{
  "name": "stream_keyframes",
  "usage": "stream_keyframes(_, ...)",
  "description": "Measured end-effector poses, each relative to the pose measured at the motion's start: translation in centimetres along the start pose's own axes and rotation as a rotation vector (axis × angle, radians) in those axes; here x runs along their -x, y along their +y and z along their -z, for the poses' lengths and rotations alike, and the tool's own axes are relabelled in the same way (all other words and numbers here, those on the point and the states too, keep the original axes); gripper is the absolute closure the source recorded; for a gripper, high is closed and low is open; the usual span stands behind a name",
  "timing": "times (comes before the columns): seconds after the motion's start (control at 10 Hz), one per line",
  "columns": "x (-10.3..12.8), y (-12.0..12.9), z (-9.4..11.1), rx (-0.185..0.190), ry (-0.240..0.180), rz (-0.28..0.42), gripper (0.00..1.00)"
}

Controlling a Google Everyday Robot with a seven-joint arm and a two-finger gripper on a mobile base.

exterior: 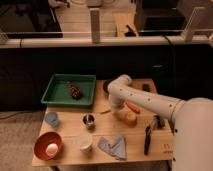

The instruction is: Place fork in paper cup

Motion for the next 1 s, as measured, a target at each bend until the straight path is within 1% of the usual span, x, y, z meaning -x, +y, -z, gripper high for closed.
stream_keyframes(0.2,-0.2,-0.2,0.8,-0.024,0.015,-0.009,1.00)
stream_keyframes(0.4,-0.5,-0.2,1.3,-0.035,0.023,-0.026,0.93)
stream_keyframes(0.6,-0.9,-0.3,1.6,-0.050,0.032,-0.052,0.69)
stream_keyframes(0.8,-0.9,-0.4,1.5,-0.063,0.041,-0.074,0.51)
stream_keyframes(0.9,-0.9,-0.5,1.4,-0.066,0.044,-0.077,0.39)
stream_keyframes(1.0,-0.7,-0.6,1.3,-0.065,0.044,-0.077,0.32)
